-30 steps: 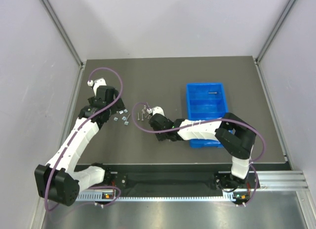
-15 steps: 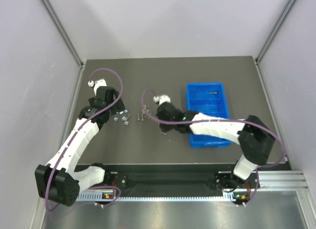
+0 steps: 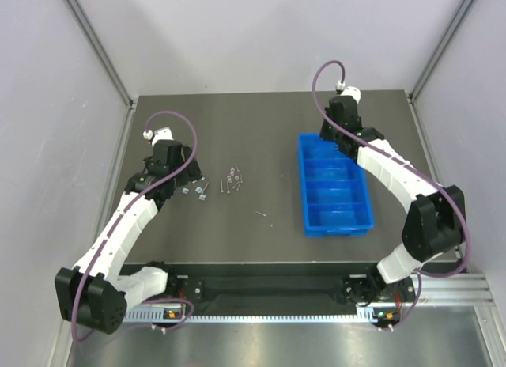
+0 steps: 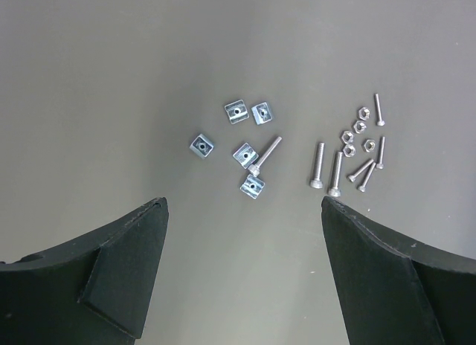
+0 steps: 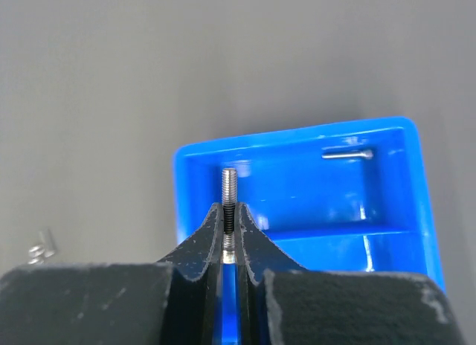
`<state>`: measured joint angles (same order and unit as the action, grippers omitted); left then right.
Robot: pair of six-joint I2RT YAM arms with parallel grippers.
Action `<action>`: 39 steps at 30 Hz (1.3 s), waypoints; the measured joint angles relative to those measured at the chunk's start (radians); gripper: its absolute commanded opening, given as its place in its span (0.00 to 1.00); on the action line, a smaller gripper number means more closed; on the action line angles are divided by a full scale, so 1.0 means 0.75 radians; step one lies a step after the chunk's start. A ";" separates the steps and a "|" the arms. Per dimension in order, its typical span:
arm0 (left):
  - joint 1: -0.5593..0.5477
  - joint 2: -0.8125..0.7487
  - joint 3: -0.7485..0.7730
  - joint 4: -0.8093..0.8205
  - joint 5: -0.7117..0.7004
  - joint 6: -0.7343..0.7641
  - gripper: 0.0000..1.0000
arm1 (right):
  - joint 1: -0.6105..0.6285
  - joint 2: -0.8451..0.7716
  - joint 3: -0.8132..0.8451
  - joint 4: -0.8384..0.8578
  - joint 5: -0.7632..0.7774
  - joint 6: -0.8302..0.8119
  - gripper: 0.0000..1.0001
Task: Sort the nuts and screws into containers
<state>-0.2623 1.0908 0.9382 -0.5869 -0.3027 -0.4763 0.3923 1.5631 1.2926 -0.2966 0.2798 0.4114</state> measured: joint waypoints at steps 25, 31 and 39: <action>0.000 0.048 -0.007 0.008 0.026 0.034 0.75 | -0.049 0.032 -0.057 -0.072 -0.033 -0.097 1.00; -0.016 0.152 -0.007 0.078 0.129 -0.003 0.61 | -0.049 -0.427 -0.297 -0.065 -0.080 -0.102 1.00; -0.137 0.526 0.028 0.153 0.170 -0.060 0.55 | -0.050 -0.645 -0.459 -0.115 -0.121 -0.094 1.00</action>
<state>-0.3653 1.4853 0.9596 -0.4725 -0.1753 -0.5213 0.3550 1.0794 0.9482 -0.3832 0.1894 0.3408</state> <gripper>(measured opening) 0.565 0.995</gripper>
